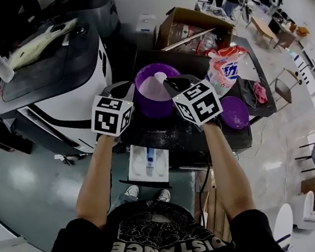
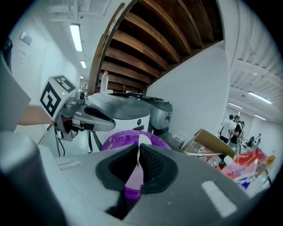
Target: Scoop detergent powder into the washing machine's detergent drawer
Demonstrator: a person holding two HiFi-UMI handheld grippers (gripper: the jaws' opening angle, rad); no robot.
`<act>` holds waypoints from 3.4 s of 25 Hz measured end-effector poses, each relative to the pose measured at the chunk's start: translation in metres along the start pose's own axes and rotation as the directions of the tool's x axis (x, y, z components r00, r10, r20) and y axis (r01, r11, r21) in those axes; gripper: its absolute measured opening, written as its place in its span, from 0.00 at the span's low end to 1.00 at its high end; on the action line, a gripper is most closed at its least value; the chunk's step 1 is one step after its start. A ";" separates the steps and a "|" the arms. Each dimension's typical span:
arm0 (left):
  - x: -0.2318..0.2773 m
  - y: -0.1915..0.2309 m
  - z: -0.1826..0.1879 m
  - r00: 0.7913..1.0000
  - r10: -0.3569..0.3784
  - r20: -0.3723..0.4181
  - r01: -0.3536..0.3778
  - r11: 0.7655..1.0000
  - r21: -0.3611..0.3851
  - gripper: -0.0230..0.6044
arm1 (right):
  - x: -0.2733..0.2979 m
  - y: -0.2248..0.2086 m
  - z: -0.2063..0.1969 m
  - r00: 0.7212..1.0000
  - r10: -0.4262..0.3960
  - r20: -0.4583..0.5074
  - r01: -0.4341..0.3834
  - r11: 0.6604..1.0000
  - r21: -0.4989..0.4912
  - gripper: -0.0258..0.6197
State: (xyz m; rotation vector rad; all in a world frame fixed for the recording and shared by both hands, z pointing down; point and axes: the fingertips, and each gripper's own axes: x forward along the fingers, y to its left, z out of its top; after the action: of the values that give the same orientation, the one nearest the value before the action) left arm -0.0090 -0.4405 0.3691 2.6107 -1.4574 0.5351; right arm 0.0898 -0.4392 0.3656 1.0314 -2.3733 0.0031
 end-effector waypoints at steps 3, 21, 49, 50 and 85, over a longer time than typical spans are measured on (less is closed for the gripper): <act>-0.002 -0.002 0.000 1.000 0.013 0.003 -0.013 1.000 -0.009 0.04 | 0.010 0.004 0.002 0.997 0.037 -0.069 -0.045 0.993 -0.105 0.10; -0.013 -0.008 -0.007 1.000 0.024 -0.018 -0.024 1.000 -0.014 0.04 | 0.065 0.012 -0.007 0.925 0.122 -0.360 -0.252 0.905 -0.342 0.10; -0.001 0.002 -0.018 0.997 -0.079 -0.016 0.079 0.997 -0.018 0.04 | 0.085 0.025 -0.049 0.726 0.140 -0.674 -0.411 0.874 -0.261 0.10; -0.001 0.003 -0.019 0.997 -0.078 -0.016 0.078 0.997 -0.019 0.04 | 0.084 0.026 -0.050 0.719 0.144 -0.680 -0.414 0.874 -0.253 0.10; -0.017 0.002 -0.019 0.996 -0.093 0.003 0.093 0.996 -0.013 0.04 | 0.068 0.046 -0.053 0.569 0.282 -0.773 -0.419 0.908 0.023 0.10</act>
State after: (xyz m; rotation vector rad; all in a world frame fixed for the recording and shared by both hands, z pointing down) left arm -0.0233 -0.4232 0.3811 2.6543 -1.3274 0.5102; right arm 0.0461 -0.4415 0.4531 0.3195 -1.6852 0.3292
